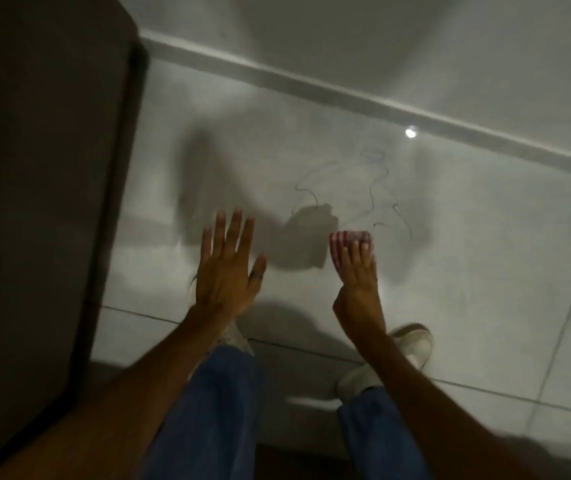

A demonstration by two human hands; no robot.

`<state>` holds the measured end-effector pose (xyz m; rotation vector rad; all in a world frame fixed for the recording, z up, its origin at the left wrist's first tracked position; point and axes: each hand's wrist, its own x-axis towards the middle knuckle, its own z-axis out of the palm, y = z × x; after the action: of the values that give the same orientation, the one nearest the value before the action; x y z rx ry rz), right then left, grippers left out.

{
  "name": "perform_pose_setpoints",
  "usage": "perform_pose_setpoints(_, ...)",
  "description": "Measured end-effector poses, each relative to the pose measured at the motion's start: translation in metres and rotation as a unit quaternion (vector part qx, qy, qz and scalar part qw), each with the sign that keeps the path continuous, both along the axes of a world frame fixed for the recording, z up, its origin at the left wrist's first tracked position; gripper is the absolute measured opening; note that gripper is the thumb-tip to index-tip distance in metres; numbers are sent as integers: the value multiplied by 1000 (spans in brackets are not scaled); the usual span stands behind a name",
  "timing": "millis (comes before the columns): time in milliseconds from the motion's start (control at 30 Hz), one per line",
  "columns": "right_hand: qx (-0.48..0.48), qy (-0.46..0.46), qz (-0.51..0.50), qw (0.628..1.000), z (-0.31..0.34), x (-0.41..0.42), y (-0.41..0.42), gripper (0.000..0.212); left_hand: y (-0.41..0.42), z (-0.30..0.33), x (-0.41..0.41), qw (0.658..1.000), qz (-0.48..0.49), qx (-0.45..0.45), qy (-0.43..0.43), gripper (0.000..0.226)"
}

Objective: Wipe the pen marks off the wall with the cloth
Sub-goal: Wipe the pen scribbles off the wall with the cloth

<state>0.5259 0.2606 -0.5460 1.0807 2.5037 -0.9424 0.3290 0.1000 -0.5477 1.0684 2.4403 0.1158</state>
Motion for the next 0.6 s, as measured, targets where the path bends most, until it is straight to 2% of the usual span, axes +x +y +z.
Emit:
perform_pose_setpoints(100,36,-4,-41,998,-62,40,25,99,21,-80,-4,1000,-21,-9,20,77)
perform_pose_setpoints(167,59,9,-69,996,-96,62,41,90,36,-124,-15,999,-6,-7,43,74)
perform_pose_setpoints(267,41,-12,-59,997,-140,84,57,82,55,-171,-25,998,30,4,54,72)
perform_pose_setpoints(333,59,-36,-57,996,-161,90,56,81,59,-193,-20,994,54,19,89,71)
perform_pose_setpoints(500,176,22,-139,974,-187,53,92,71,48,-216,-22,982,56,78,164,71)
perform_pose_setpoints(600,214,3,-251,944,-193,36,136,66,49,-215,-22,979,63,87,173,71)
